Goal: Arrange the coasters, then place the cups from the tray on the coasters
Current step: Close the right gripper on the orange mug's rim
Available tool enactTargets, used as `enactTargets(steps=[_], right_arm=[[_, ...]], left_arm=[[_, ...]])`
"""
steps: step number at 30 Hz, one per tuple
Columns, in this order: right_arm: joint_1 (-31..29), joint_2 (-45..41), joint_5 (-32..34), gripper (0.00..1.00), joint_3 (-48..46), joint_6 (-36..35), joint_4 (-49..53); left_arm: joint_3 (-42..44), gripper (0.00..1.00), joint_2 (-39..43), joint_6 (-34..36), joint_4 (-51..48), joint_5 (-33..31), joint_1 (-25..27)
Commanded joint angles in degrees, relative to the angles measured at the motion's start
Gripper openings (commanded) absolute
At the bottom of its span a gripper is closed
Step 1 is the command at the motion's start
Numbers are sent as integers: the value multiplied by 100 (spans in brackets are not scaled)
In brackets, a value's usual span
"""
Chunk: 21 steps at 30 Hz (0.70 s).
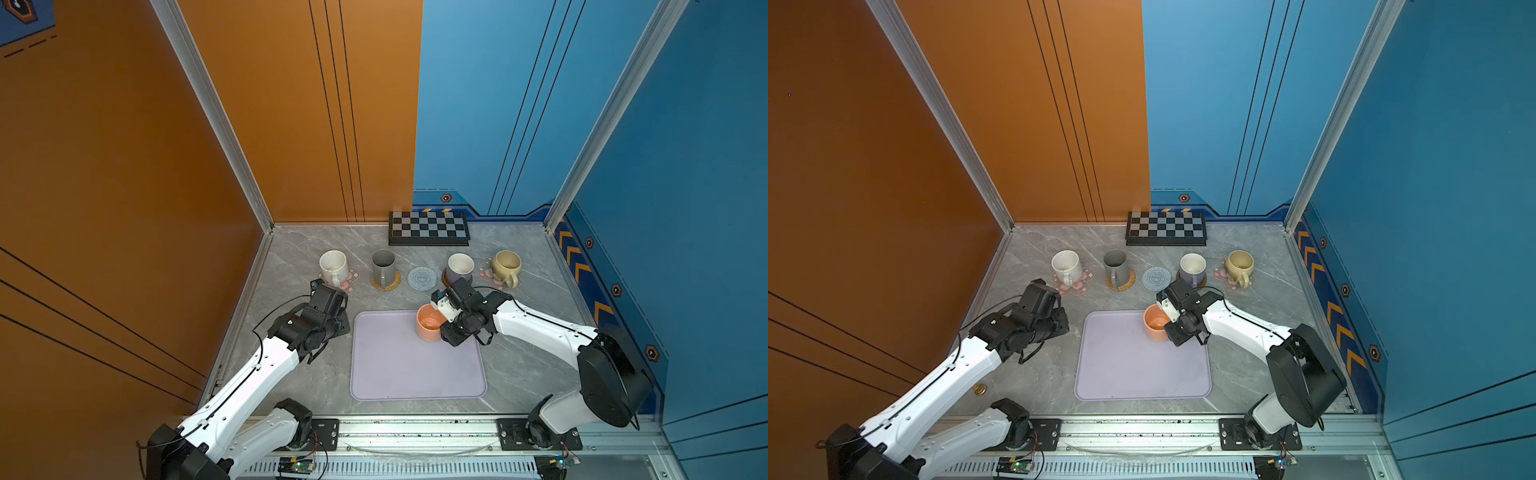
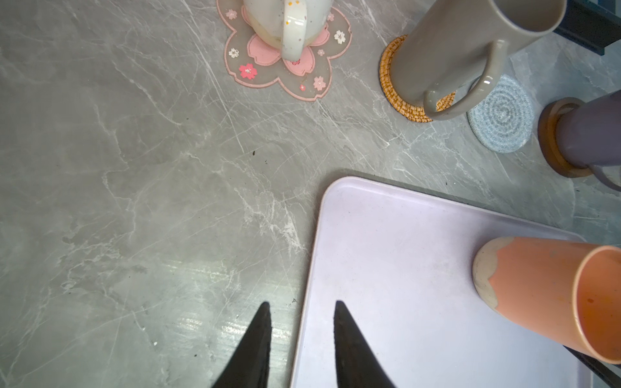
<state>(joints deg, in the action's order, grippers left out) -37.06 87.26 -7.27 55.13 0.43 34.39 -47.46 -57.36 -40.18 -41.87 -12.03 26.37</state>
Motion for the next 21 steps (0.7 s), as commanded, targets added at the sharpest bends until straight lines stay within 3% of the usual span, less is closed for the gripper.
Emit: enactTargets(steps=[1,7,12,21], right_arm=[[26,28,137,40,3,77,-126],[25,10,139,31,-63,146,-189],[26,27,215,29,-116,284,-366],[-11,-14,-45,39,-106,381,-360]], left_arm=[[-129,33,-42,-14,-138,-159,53],[-183,33,-112,10,-136,-174,59],[-193,33,-153,24,-138,-173,93],[-103,33,56,-23,-140,-268,123]])
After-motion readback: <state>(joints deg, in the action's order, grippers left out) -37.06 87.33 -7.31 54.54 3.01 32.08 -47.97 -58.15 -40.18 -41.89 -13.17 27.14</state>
